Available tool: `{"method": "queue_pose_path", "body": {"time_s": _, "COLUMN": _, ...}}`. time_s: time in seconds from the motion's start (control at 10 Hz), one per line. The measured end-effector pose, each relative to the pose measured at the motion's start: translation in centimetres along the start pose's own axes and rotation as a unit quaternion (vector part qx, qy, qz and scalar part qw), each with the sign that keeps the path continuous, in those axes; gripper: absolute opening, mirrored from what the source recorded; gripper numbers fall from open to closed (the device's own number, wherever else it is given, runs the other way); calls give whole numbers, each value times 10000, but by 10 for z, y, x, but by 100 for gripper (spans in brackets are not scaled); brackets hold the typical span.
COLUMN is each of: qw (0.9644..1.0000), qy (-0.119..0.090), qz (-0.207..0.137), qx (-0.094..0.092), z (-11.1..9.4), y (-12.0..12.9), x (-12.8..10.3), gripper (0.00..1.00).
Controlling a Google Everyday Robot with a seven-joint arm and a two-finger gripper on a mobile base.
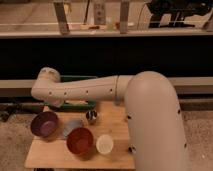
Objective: Wipe purple bowl with towel
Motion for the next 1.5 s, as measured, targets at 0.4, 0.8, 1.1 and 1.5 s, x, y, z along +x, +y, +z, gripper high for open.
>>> {"method": "queue_pose_path", "body": {"time_s": 0.4, "qw": 9995, "qy": -305, "qz": -37, "qx": -12, "z": 17, "y": 9, "x": 3, "gripper": 39}}
{"method": "queue_pose_path", "body": {"time_s": 0.8, "qw": 9965, "qy": -725, "qz": -351, "qx": 231, "z": 48, "y": 57, "x": 17, "gripper": 77}}
{"method": "queue_pose_path", "body": {"time_s": 1.1, "qw": 9832, "qy": -1038, "qz": -1365, "qx": 622, "z": 63, "y": 77, "x": 14, "gripper": 80}}
{"method": "queue_pose_path", "body": {"time_s": 1.5, "qw": 9653, "qy": -1377, "qz": -2125, "qx": 646, "z": 89, "y": 83, "x": -4, "gripper": 80}}
